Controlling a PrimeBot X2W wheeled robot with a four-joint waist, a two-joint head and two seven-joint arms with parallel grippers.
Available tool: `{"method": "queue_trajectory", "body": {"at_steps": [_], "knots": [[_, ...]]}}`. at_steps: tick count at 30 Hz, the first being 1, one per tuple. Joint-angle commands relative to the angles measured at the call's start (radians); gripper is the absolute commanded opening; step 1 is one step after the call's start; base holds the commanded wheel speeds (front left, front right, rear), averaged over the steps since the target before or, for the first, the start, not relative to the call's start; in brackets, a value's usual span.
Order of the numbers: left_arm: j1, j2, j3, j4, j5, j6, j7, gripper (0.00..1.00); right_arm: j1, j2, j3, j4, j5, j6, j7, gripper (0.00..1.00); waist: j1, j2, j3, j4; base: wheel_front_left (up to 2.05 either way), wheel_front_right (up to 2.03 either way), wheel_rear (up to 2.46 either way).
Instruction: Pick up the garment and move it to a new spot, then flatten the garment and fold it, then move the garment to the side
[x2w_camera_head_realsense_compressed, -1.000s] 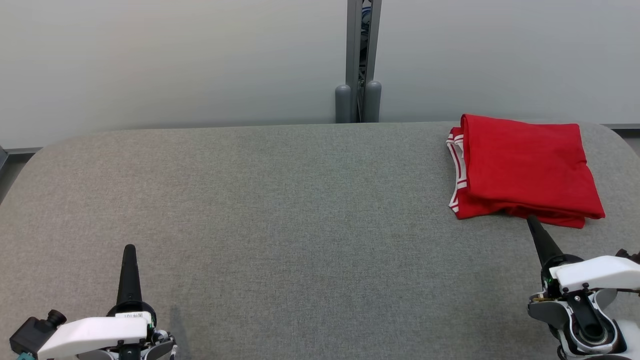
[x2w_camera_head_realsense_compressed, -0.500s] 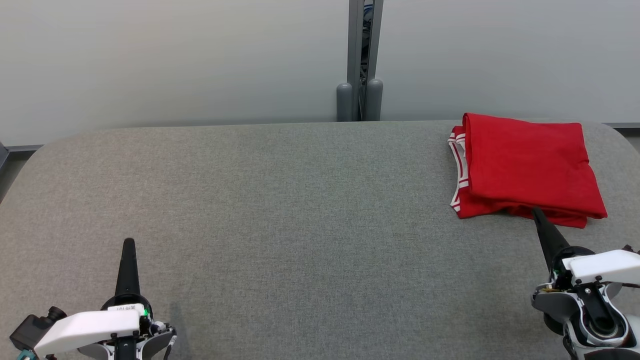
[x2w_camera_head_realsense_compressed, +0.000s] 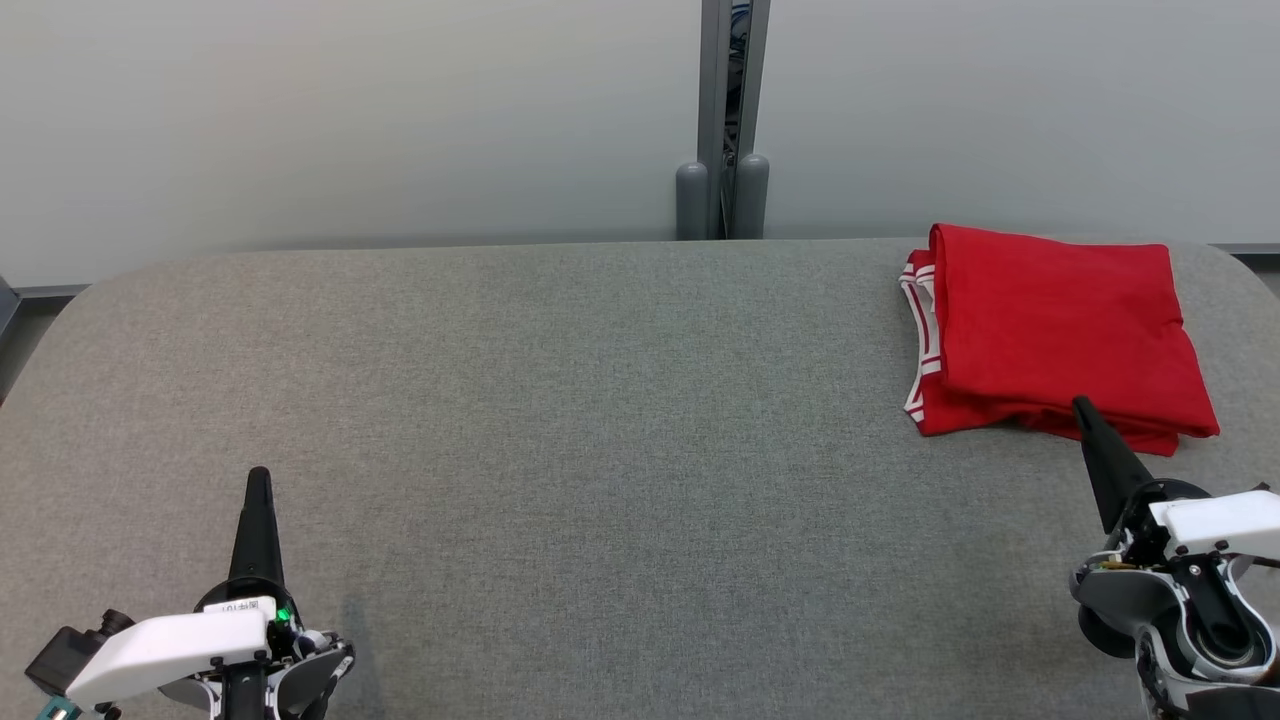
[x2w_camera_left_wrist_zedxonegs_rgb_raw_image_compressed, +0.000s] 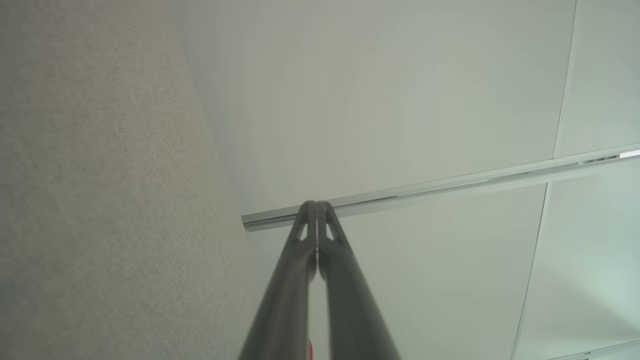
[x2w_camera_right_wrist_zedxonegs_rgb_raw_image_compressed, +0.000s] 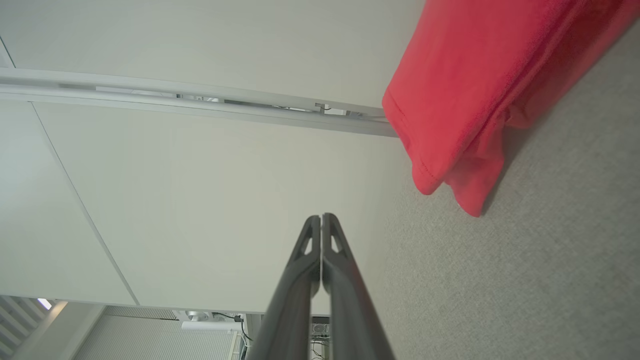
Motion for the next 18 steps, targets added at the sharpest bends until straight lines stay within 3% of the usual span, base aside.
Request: {"method": "queue_trajectory", "body": {"at_steps": [1, 18], "knots": [[-0.023, 0.007, -0.001, -0.002, -0.017, -0.006, 0.004, 0.0, -0.012, -0.01, -0.005, -0.005, 0.02, 0.0, 0.008, 0.0, 0.0, 0.0, 0.0, 0.0, 0.0, 0.0, 0.0], [-0.036, 0.008, -0.005, 0.002, -0.118, -0.006, 0.016, 0.0, -0.024, -0.01, -0.025, -0.007, 0.11, 0.0, 0.045, 0.0, 0.0, 0.0, 0.005, 0.004, 0.0, 0.0, 0.0]]}}
